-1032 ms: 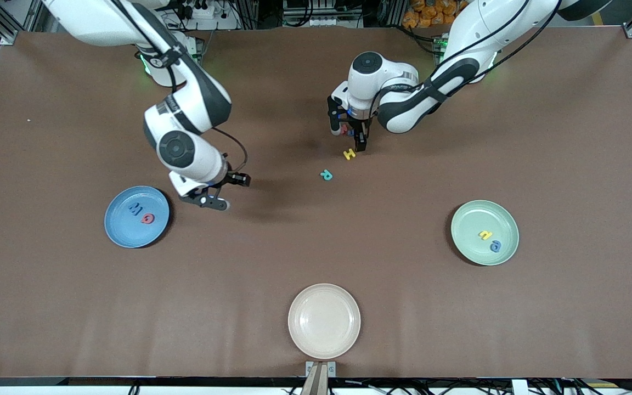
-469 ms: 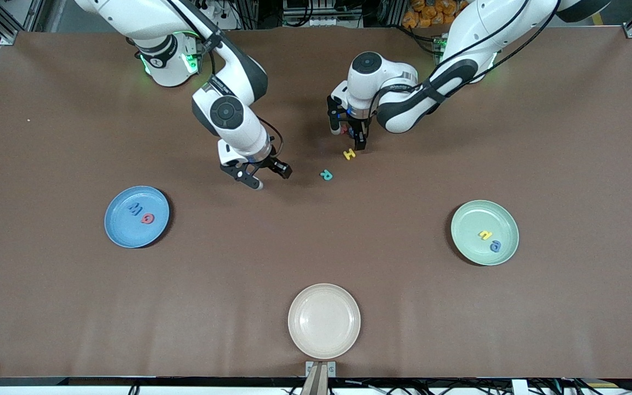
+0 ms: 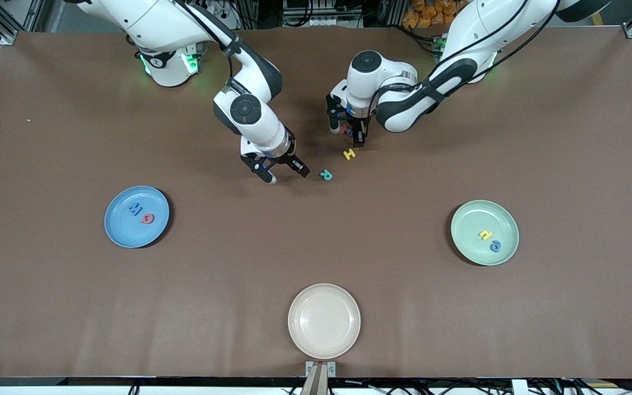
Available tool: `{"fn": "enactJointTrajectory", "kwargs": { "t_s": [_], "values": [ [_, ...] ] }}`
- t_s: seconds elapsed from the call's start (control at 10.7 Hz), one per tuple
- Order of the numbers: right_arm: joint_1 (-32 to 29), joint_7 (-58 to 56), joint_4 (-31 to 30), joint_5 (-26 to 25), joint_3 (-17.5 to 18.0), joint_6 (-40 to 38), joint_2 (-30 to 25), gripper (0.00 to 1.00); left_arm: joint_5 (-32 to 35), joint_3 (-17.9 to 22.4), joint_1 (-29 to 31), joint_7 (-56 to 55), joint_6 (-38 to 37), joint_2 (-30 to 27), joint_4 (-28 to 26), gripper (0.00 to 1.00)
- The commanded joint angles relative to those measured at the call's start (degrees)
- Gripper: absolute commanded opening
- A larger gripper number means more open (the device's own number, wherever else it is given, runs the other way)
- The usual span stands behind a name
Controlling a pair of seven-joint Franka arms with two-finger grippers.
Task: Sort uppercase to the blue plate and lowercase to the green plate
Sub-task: 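Grasp the blue E-shaped letter with the left gripper while the right returns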
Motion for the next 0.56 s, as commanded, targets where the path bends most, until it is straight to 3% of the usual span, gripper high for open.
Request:
{"fn": "enactJointTrajectory", "kwargs": {
  "t_s": [0.0, 0.09, 0.19, 0.47],
  "values": [
    [2.76, 3.22, 3.63, -0.01, -1.39, 0.17, 2.75, 0.78, 2.11, 0.47, -0.09, -2.15, 0.65, -0.29, -0.41, 0.35],
    [4.43, 3.93, 5.56, -0.1, -2.61, -0.36, 3.9, 0.78, 2.11, 0.47, -0.01, -2.06, 0.65, -0.38, -0.5, 0.14],
    [6.1, 4.28, 6.45, -0.27, -4.11, -0.54, 4.52, 0.79, 2.19, 0.47, 0.26, -2.06, 0.65, -0.46, -0.5, 0.0],
    [9.53, 5.25, 9.26, -0.54, -7.54, -1.59, 5.75, 0.81, 2.11, -0.23, 3.84, -1.19, 0.57, -4.57, -2.6, 0.0]
  ]
}}
